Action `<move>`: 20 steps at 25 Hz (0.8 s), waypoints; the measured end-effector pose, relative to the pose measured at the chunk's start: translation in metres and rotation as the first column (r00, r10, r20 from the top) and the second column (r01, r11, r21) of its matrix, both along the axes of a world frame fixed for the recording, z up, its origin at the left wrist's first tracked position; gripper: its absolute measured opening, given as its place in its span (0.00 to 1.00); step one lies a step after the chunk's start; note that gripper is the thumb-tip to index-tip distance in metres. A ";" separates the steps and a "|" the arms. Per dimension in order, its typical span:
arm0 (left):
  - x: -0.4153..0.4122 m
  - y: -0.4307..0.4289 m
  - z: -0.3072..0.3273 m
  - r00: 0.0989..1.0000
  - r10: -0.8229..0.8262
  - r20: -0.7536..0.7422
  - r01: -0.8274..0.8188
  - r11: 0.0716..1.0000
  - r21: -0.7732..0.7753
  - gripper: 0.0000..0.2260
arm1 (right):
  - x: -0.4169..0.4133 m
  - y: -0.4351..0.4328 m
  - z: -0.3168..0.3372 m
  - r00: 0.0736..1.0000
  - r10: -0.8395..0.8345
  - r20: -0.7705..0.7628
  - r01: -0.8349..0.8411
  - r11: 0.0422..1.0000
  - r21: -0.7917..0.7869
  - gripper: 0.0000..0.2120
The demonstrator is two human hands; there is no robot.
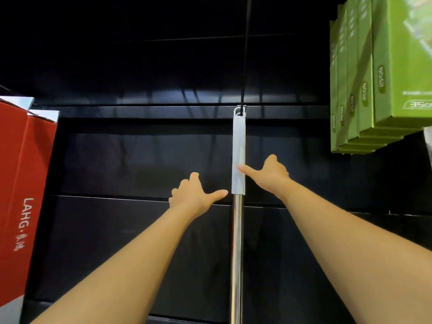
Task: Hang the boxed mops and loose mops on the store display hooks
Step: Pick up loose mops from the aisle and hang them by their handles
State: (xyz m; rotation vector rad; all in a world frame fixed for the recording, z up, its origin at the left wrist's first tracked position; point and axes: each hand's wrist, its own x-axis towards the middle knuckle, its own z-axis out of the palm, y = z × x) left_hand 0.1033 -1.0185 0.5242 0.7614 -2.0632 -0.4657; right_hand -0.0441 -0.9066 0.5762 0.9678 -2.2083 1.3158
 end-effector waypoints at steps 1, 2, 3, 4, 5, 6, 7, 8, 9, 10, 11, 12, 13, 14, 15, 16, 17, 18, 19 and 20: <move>0.016 -0.002 -0.002 0.994 0.088 0.056 -0.085 0.994 -0.063 0.42 | 0.001 0.007 -0.006 0.999 -0.034 -0.017 0.035 0.998 0.046 0.50; 0.031 -0.003 -0.002 0.983 0.160 0.092 -0.149 0.981 -0.121 0.40 | 0.004 0.013 -0.011 0.997 -0.062 -0.041 0.065 0.994 0.084 0.50; 0.047 -0.002 -0.003 0.970 0.214 0.111 -0.194 0.966 -0.169 0.38 | 0.011 0.020 -0.014 0.994 -0.080 -0.072 0.087 0.990 0.114 0.50; 0.063 -0.001 -0.005 0.961 0.249 0.122 -0.221 0.953 -0.206 0.37 | 0.021 0.025 -0.017 0.990 -0.092 -0.111 0.107 0.985 0.137 0.49; 0.078 0.002 -0.008 0.954 0.269 0.131 -0.235 0.944 -0.230 0.35 | 0.033 0.029 -0.021 0.982 -0.100 -0.158 0.125 0.980 0.156 0.48; 0.093 0.005 -0.012 0.948 0.284 0.143 -0.244 0.939 -0.244 0.34 | 0.048 0.032 -0.024 0.973 -0.105 -0.208 0.142 0.975 0.172 0.47; 0.109 0.009 -0.019 0.941 0.301 0.158 -0.255 0.933 -0.255 0.34 | 0.064 0.033 -0.028 0.963 -0.106 -0.249 0.156 0.970 0.187 0.45; 0.124 0.012 -0.026 0.931 0.319 0.179 -0.268 0.927 -0.261 0.34 | 0.081 0.034 -0.034 0.956 -0.098 -0.277 0.159 0.966 0.206 0.43; 0.140 0.016 -0.035 0.919 0.338 0.202 -0.282 0.923 -0.261 0.34 | 0.098 0.033 -0.043 0.954 -0.072 -0.290 0.143 0.962 0.232 0.41; 0.155 0.019 -0.044 0.908 0.357 0.219 -0.298 0.918 -0.261 0.35 | 0.113 0.031 -0.054 0.959 -0.021 -0.282 0.098 0.961 0.260 0.39; 0.172 0.022 -0.053 0.897 0.376 0.234 -0.315 0.913 -0.260 0.36 | 0.128 0.028 -0.065 0.968 0.052 -0.246 0.023 0.956 0.292 0.39; 0.194 0.026 -0.063 0.882 0.396 0.254 -0.336 0.908 -0.250 0.37 | 0.145 0.027 -0.079 0.974 0.132 -0.185 -0.065 0.942 0.331 0.41; 0.217 0.030 -0.074 0.866 0.417 0.275 -0.359 0.902 -0.239 0.38 | 0.161 0.027 -0.093 0.973 0.196 -0.124 -0.137 0.918 0.372 0.44; 0.243 0.033 -0.087 0.845 0.441 0.302 -0.386 0.895 -0.225 0.38 | 0.176 0.029 -0.108 0.968 0.237 -0.081 -0.183 0.891 0.415 0.46; 0.269 0.037 -0.100 0.823 0.465 0.326 -0.416 0.884 -0.211 0.38 | 0.191 0.031 -0.122 0.964 0.259 -0.052 -0.208 0.866 0.456 0.47; 0.295 0.040 -0.114 0.804 0.486 0.343 -0.444 0.874 -0.197 0.38 | 0.207 0.035 -0.137 0.960 0.280 -0.027 -0.232 0.841 0.489 0.47; 0.322 0.045 -0.131 0.791 0.501 0.353 -0.467 0.865 -0.182 0.37 | 0.224 0.038 -0.154 0.953 0.302 -0.001 -0.258 0.818 0.514 0.46; 0.345 0.049 -0.149 0.785 0.507 0.356 -0.481 0.861 -0.166 0.37 | 0.239 0.040 -0.172 0.946 0.324 0.018 -0.285 0.800 0.529 0.45; 0.367 0.056 -0.170 0.778 0.510 0.367 -0.492 0.858 -0.148 0.36 | 0.255 0.043 -0.192 0.937 0.348 0.039 -0.311 0.776 0.549 0.45; 0.391 0.066 -0.197 0.760 0.511 0.401 -0.510 0.852 -0.119 0.36 | 0.274 0.046 -0.218 0.925 0.373 0.069 -0.342 0.742 0.577 0.45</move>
